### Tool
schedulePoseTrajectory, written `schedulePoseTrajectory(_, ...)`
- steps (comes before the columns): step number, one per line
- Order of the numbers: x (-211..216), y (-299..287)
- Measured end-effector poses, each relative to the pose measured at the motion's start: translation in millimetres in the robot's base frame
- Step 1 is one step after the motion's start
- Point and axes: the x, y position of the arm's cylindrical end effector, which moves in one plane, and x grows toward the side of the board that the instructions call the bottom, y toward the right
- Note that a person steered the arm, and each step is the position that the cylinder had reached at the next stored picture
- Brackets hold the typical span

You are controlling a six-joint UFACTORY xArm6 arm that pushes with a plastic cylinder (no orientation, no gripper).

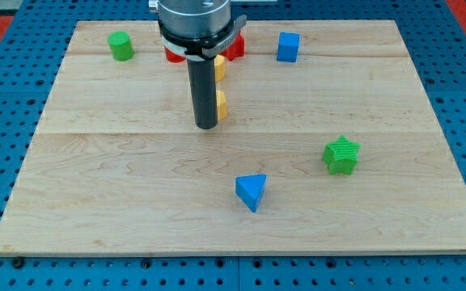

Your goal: Point your arm at the blue triangle

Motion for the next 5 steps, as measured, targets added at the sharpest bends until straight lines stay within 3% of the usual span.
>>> schedulePoseTrajectory(3,-39.8,0.0)
schedulePoseTrajectory(4,-15.8,6.0)
schedulePoseTrajectory(5,50.8,22.2)
